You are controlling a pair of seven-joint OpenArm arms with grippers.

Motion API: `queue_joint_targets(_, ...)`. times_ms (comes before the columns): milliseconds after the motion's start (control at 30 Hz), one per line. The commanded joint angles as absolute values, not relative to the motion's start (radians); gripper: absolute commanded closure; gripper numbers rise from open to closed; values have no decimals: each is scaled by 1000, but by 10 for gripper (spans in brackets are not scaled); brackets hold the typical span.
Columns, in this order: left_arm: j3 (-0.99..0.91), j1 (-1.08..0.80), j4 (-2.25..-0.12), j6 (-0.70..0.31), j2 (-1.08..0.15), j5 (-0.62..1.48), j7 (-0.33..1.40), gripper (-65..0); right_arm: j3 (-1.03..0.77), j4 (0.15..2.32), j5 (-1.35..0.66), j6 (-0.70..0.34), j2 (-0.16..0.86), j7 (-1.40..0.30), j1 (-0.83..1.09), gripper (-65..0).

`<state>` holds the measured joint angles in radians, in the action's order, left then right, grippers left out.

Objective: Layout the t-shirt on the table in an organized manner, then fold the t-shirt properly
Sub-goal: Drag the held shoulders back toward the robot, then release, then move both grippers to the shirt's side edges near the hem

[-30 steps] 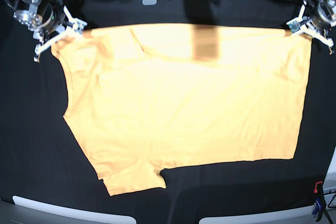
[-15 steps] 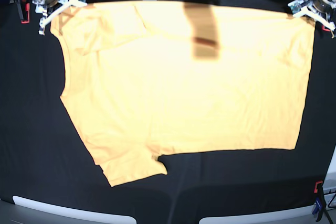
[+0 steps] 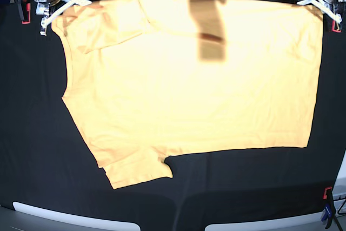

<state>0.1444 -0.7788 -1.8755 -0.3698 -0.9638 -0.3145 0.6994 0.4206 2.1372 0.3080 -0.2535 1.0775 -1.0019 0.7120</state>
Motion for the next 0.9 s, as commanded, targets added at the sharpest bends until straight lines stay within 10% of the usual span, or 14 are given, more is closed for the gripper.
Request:
queue_joint_targets(0, 138, -781, -1899, -367, -982, -321, 719, -193, 411, 2164, 318, -245, 1094, -1015, 713, -159)
queue_joint_targets(367, 39, -781, -1977, -373, -1034, -313, 801, -250, 323, 2245, 406, -52, 1089, -962, 712, -208)
queue_joint_targets(867, -344, -301, -1716, -374, -772, 301, 462, -249, 25, 1980, -188, -81, 815, -747, 296, -207)
